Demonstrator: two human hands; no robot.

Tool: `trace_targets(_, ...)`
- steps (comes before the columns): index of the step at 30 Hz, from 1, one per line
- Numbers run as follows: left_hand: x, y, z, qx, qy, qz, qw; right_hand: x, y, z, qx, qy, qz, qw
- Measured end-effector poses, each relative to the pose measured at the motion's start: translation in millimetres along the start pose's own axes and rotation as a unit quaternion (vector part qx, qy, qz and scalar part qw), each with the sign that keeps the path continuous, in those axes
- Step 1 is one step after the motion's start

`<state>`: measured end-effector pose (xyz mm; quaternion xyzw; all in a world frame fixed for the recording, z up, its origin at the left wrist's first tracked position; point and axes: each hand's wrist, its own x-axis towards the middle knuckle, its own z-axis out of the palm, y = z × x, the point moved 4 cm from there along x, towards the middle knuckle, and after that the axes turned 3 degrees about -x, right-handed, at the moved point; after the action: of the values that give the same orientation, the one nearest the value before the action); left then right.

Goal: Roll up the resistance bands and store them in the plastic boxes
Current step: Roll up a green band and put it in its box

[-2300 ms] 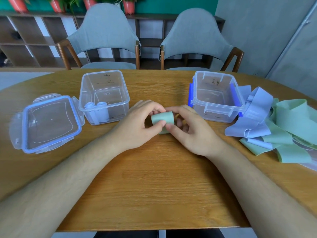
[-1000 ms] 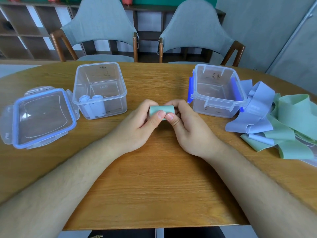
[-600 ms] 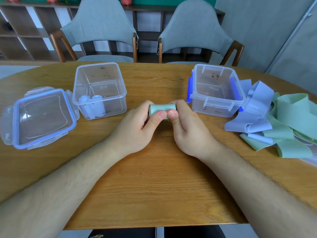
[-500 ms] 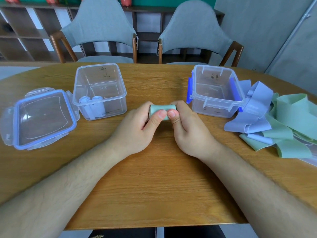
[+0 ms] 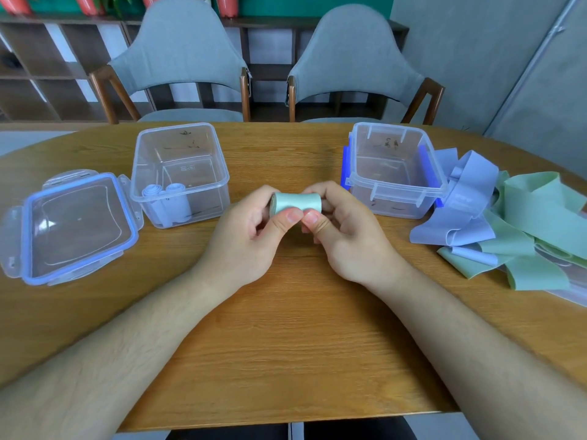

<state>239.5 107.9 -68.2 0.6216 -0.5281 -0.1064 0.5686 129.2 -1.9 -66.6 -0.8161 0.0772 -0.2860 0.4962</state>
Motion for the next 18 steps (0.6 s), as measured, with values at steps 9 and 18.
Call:
trace_targets(9,24.2,15.7,16.0,-0.215,0.03,-0.07,0.974,1.0,-16.8,-14.9,0.061,0.114,-0.05,0.99)
trace_targets(18,55.1,34.5,69.5,-0.338,0.057,-0.092,0.935,-6.9,-15.6,-50.0,-0.073,0.261,-0.025,0.962)
